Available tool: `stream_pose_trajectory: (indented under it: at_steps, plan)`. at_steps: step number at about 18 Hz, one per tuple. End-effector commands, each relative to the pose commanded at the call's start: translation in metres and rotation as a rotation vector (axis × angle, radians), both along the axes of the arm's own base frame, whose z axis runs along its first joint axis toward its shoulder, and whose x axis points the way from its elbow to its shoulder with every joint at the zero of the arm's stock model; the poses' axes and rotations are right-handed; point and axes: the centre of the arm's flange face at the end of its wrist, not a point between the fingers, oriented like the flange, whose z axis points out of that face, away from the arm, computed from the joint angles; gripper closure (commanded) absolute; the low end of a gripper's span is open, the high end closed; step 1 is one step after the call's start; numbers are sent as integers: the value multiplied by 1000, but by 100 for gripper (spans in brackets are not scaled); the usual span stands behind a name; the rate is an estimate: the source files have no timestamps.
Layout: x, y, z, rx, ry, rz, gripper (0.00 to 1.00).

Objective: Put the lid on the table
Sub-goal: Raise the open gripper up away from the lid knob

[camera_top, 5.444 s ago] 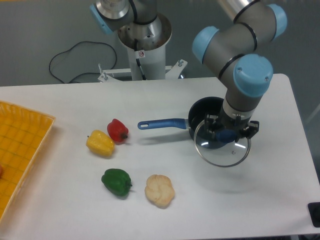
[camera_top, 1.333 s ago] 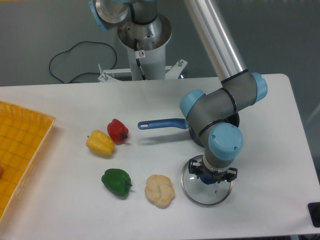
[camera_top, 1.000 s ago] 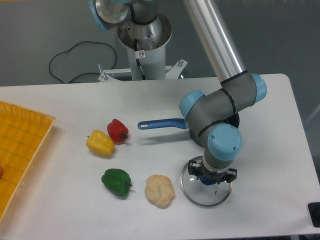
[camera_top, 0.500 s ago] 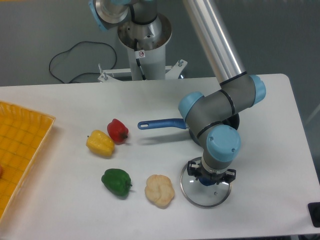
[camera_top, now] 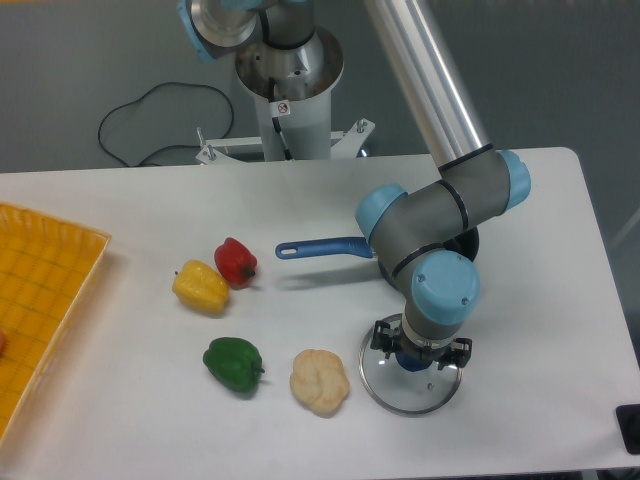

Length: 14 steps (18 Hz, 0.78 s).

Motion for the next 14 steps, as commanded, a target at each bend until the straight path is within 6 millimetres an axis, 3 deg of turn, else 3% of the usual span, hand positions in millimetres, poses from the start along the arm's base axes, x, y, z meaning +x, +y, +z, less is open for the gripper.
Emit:
stream_pose_trajectory:
  at_steps: [5, 12, 14]
  plan:
    - [10, -6, 16, 2, 11, -3, 0]
    - [24, -23, 79, 31, 89, -102, 0]
    - [28, -28, 91, 33, 101, -204, 0]
